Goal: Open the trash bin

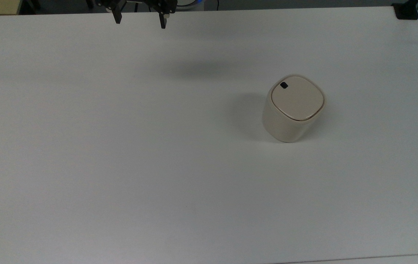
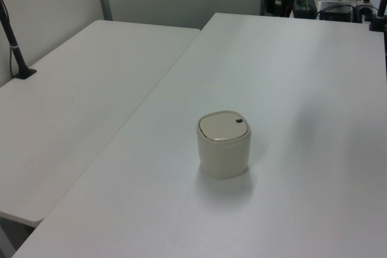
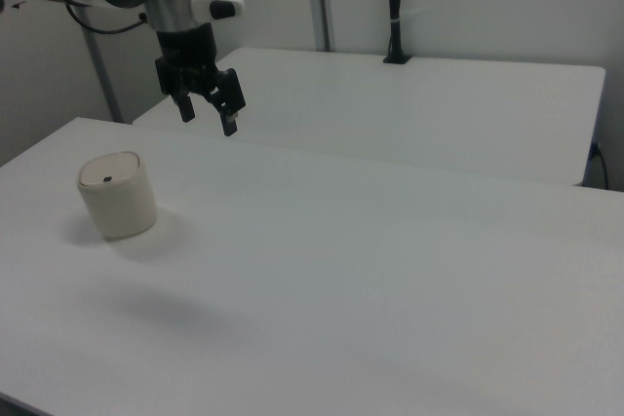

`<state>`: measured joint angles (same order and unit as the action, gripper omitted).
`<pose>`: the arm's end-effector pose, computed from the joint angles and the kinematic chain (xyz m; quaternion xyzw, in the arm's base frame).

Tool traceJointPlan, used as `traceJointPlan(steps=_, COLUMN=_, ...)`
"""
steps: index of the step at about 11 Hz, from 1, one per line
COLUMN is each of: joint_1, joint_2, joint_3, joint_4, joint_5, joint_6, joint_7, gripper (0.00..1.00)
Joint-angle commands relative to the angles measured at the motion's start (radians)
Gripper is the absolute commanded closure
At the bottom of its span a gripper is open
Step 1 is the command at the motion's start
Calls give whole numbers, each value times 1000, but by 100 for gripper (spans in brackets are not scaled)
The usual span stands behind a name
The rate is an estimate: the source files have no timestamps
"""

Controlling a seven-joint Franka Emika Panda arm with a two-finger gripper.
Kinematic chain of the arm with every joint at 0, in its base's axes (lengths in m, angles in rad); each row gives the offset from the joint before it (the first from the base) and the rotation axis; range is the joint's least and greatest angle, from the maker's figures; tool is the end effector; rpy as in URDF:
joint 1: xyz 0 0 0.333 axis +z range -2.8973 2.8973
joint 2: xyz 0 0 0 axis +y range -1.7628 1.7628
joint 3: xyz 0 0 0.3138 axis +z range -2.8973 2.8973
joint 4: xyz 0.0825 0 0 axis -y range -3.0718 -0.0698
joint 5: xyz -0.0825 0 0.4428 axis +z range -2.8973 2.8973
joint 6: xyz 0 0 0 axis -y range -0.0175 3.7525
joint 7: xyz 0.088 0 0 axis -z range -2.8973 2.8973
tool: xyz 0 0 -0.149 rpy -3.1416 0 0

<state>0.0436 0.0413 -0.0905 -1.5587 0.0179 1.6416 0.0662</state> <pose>0.6340 -0.0263 0.5676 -0.9981 0.0569 -0.0208 0.0073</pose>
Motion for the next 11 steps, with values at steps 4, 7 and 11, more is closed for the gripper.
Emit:
traceJointPlan(steps=4, joint_1=18, joint_2=31, joint_3=11, joint_4=32, joint_5=-10, joint_6=15, joint_7=6, gripper=0)
traceJointPlan(steps=7, joint_1=53, joint_2=51, joint_3=11, joint_4=34, joint_5=-19, joint_6=17, joint_7=12, gripper=0)
traceJointPlan(steps=11, joint_1=44, joint_2=68, joint_3=0, joint_4=39, joint_5=-13, joint_6=20, joint_7=15, gripper=0)
